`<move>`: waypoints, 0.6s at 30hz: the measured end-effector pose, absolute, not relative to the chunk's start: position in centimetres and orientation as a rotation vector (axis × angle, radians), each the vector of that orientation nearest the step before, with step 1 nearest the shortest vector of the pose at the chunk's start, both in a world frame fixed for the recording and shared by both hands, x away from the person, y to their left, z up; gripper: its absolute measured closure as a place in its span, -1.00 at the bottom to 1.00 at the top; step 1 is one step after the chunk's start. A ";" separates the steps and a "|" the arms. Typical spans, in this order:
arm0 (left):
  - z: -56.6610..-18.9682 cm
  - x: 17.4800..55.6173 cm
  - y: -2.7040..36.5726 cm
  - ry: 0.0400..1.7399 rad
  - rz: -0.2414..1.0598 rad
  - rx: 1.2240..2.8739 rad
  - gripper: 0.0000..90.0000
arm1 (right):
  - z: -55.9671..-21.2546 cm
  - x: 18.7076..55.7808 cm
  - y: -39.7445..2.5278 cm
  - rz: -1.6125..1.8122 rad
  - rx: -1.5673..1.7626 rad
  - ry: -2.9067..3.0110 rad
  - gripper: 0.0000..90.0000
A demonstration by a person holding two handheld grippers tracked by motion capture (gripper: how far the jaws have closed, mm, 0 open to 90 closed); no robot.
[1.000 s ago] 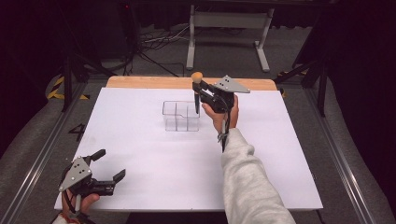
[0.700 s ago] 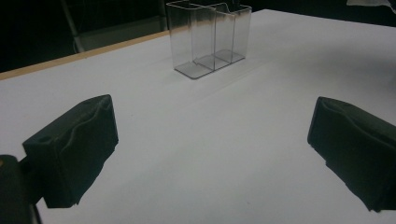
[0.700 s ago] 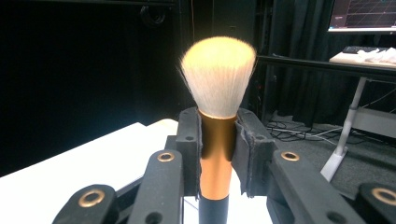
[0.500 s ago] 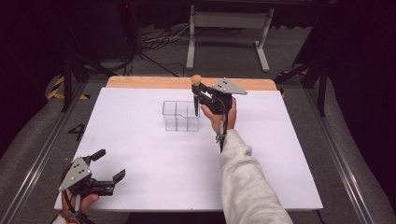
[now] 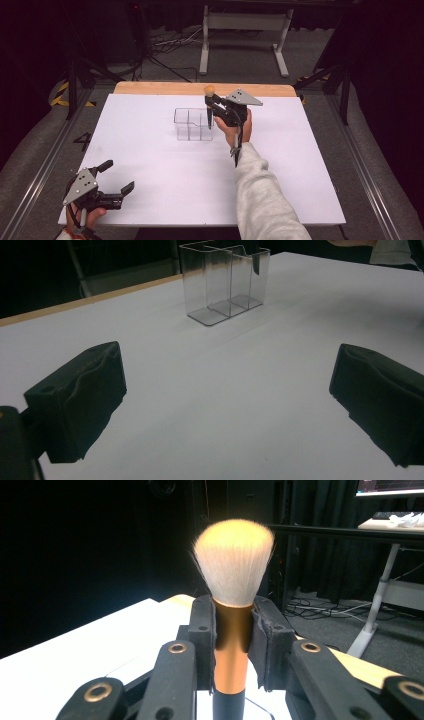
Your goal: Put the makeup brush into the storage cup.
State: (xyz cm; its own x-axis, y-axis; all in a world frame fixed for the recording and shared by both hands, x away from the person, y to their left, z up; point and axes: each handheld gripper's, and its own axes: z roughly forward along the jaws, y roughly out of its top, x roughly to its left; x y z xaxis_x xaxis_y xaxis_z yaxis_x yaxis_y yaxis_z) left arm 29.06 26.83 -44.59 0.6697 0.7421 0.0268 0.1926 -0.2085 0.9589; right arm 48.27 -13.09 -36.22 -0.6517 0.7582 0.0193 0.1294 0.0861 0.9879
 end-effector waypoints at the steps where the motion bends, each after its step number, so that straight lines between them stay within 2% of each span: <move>1: -44.6 29.1 26.8 0.756 0.601 1.746 -0.95 | -36.4 48.3 -13.1 1.605 0.874 1.860 0.64; 18: -44.6 29.0 26.8 0.753 0.605 1.751 -0.95 | -38.7 48.0 -13.2 1.589 0.924 1.892 0.64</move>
